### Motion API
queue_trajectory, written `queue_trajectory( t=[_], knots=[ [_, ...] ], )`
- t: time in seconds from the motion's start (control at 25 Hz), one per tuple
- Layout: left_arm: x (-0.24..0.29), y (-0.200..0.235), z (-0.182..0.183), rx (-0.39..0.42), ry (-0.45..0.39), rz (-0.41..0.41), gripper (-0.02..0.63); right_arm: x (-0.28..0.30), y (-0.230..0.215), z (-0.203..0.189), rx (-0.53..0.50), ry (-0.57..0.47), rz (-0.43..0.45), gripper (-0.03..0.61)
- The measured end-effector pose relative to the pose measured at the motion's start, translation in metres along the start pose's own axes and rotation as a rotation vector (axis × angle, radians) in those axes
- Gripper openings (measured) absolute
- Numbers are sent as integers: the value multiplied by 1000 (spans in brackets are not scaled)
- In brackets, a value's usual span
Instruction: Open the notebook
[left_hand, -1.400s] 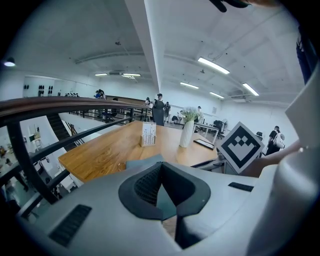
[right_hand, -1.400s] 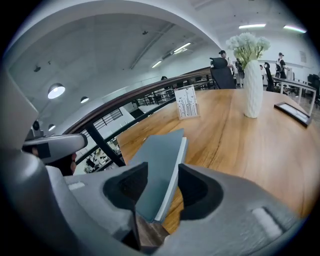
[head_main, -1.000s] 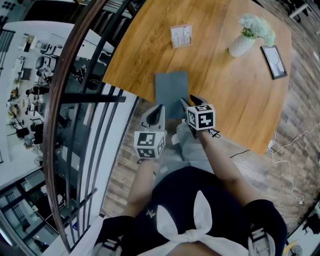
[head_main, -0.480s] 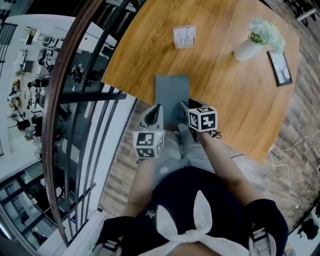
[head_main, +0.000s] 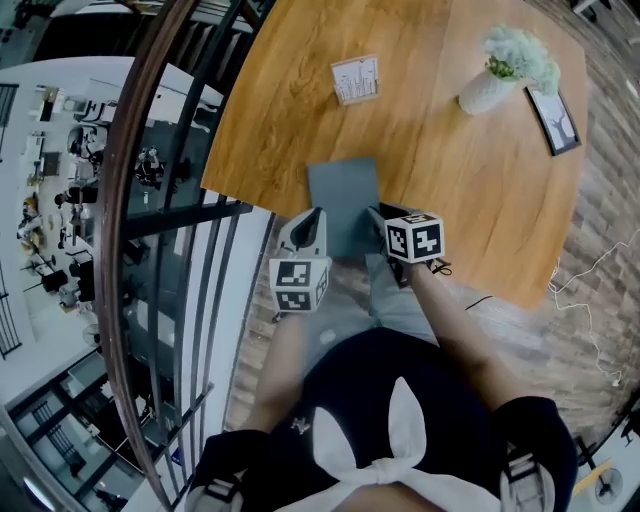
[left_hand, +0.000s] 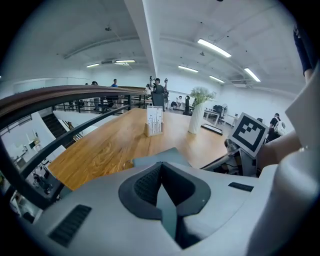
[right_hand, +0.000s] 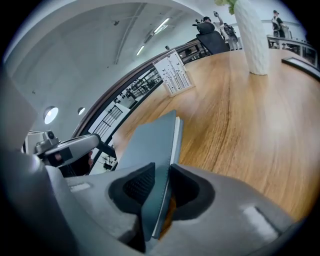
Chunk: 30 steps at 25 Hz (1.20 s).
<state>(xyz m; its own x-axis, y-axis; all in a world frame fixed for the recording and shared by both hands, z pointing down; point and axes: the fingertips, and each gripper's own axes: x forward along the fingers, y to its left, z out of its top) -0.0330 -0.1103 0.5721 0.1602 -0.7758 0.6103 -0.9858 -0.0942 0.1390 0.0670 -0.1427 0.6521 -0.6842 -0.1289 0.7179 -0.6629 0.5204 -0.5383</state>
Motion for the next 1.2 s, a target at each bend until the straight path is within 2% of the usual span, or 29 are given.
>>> queue_trajectory(
  t=[0.28,0.56,0.92,1.2],
  knots=[
    [8,15,-1,47,26,-80,18,-4,-3,6,65,-84,-59,51],
    [8,20,-1,60,38,-123,17,-13,-2,9,108,-131,-89,38],
    [1,41,2,69,27,-130,17,-23,8,17,115,-195,-126,28],
    [-4,42,7,70,16,-151,17,-33,16,32,84,-231,-162,23]
  ],
)
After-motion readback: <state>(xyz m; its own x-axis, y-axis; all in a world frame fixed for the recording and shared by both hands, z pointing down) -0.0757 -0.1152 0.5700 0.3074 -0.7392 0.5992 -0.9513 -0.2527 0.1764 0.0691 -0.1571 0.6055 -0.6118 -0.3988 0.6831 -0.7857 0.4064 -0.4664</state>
